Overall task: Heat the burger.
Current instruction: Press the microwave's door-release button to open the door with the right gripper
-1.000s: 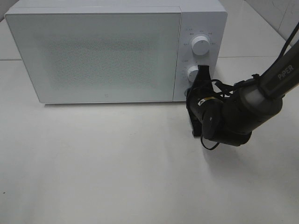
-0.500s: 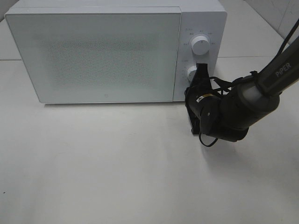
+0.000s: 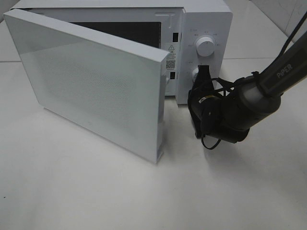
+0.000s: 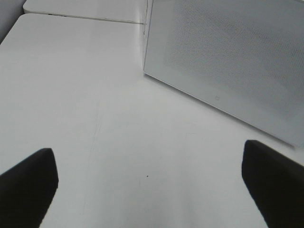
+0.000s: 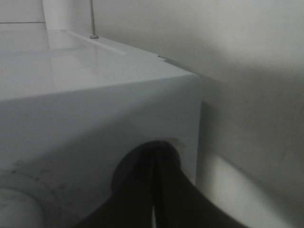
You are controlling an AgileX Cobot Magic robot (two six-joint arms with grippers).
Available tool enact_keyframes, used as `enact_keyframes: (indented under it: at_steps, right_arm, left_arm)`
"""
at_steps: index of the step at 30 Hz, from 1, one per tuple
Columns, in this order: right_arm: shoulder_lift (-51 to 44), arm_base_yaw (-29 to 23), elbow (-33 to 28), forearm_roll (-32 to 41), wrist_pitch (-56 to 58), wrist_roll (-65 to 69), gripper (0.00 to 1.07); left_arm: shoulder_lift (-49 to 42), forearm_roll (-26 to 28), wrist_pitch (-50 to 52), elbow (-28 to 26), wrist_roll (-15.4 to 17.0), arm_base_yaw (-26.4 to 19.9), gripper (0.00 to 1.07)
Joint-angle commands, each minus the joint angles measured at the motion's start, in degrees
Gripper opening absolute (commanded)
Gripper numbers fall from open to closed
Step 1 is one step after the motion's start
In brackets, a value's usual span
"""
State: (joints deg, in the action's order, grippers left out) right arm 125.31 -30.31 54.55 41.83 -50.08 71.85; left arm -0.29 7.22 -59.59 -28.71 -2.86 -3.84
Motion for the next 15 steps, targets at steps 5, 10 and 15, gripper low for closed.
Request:
enact_keyframes:
  at_steps: [5,10,15]
  right_arm:
    - [-0.63,2.18,5.56,-5.56,-11.17,-0.86,0.0]
    - [-1.55,1.38,4.35,-5.04,-9.22,-0.52,0.0]
    - [-3.78,0.69,1.09,-5.1,-6.65,0.97,0.0]
  left_arm:
    - [-1.15,0.52,0.29,0.34,0.4,-0.23,0.98]
    - [-1.15,0.52,0.29,0.34,0.4,-0.23,0.98]
    - [-1.15,0.52,0.29,0.34,0.4,-0.23,0.98]
